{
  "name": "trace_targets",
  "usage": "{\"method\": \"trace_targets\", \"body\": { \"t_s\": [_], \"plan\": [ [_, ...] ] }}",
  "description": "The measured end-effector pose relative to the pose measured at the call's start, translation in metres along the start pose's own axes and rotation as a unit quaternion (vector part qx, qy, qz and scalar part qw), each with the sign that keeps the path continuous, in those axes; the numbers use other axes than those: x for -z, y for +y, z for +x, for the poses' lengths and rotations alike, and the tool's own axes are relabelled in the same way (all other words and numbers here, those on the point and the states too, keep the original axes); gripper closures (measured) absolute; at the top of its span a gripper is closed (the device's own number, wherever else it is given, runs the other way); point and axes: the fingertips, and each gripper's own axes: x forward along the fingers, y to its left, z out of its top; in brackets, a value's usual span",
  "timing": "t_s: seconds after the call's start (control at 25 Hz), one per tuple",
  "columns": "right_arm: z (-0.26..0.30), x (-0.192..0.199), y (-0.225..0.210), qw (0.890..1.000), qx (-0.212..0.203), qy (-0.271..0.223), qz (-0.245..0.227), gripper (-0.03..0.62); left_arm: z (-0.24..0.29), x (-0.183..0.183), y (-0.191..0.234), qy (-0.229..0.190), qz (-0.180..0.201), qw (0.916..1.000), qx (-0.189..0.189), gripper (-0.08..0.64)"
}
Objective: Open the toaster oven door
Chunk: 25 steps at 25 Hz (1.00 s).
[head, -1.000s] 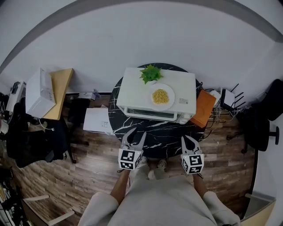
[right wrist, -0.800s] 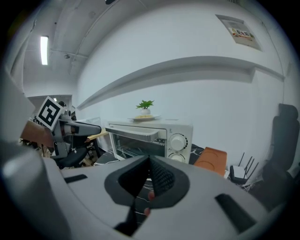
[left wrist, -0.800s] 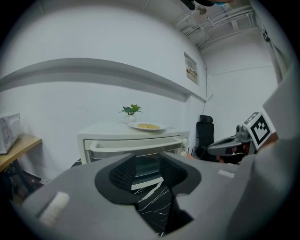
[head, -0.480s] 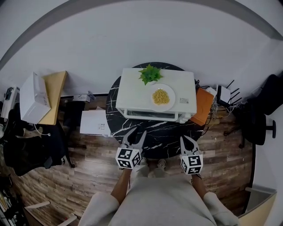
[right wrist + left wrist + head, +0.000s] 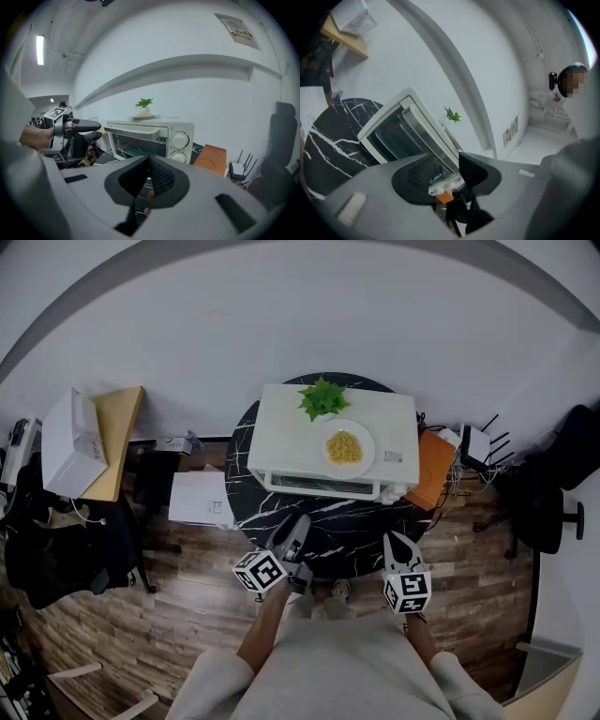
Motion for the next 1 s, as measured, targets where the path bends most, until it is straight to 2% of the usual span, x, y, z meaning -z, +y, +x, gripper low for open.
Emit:
{"method": "trace_targets", "body": {
  "t_s": [0.16, 0.28, 0.36, 0.44, 0.72, 1.0],
  "plan": [
    [-0.001, 0.003, -0.003, 1.000, 0.002, 0.003, 0.002, 0.580, 0.004, 0.002, 0.002, -0.020, -0.085, 0.9960, 0.019, 0.402],
    [-0.002, 0.004, -0.004, 1.000, 0.003, 0.006, 0.003, 0.580, 0.007, 0.002, 0.004, -0.043, -0.170, 0.9838, 0.037, 0.388],
    [-0.003, 0.005, -0.005, 1.000, 0.004, 0.008, 0.004, 0.580, 0.009, 0.001, 0.006, -0.057, -0.206, 0.9760, 0.043, 0.382],
    [-0.003, 0.006, -0.006, 1.000, 0.005, 0.009, 0.006, 0.580, 0.012, 0.001, 0.010, -0.061, -0.217, 0.9733, 0.044, 0.370],
    [-0.005, 0.009, -0.010, 1.000, 0.006, 0.011, 0.005, 0.580, 0.030, -0.001, 0.021, -0.065, -0.225, 0.9717, 0.031, 0.351],
    [-0.011, 0.012, -0.019, 1.000, 0.013, 0.015, 0.006, 0.580, 0.049, -0.006, 0.023, -0.059, -0.214, 0.9746, 0.027, 0.353]
  ]
}}
